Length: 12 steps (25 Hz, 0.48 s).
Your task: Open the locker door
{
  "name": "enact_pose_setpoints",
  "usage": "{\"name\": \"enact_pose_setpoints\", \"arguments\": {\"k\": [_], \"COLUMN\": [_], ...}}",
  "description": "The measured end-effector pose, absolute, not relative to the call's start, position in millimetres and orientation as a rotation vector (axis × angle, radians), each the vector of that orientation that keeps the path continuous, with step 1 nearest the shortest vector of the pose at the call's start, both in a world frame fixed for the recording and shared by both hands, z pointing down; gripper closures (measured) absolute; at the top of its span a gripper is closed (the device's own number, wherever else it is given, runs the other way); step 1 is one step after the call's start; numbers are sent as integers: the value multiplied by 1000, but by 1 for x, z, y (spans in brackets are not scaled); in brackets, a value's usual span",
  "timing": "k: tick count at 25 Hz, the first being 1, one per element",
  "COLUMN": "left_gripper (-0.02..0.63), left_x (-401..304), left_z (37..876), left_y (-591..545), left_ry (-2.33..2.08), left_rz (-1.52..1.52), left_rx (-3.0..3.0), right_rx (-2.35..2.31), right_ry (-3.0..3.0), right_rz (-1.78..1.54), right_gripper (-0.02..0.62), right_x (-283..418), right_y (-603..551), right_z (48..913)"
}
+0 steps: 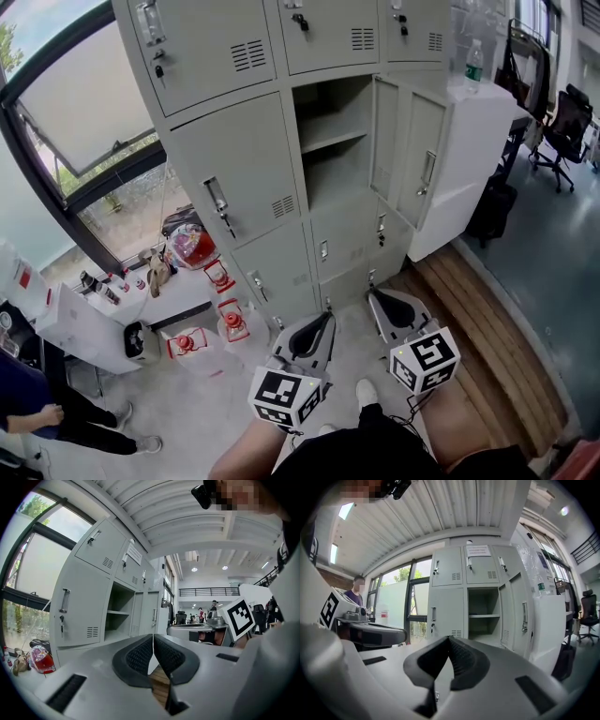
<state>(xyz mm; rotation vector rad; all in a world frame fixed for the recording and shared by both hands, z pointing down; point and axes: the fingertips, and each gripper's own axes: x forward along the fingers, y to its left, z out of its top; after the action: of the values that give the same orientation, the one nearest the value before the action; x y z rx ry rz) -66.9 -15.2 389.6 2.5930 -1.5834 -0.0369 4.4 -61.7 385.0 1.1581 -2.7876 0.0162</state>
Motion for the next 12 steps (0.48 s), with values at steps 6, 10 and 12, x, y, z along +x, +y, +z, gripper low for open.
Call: {"name": "enact_pose_setpoints", "arguments": {"k": [6, 10, 12], "left_gripper": [586, 586, 586], "left_x": [-66, -68, -69], "left_z": [387, 385, 385], "left_y": [-13, -13, -14], "left_ry": [-1574, -1576, -1576], "left_rz": [-41, -44, -45], "left_rx": [2606, 2610, 2609], "right_rx": [1161, 1165, 1165], "right_ry": [-2784, -2785, -2784], "right_rz": [12, 10, 12], "right_gripper": [541, 541, 541], "right_x": [3, 2, 2], "right_y": [-58, -57, -58], "right_z": [384, 382, 382]}}
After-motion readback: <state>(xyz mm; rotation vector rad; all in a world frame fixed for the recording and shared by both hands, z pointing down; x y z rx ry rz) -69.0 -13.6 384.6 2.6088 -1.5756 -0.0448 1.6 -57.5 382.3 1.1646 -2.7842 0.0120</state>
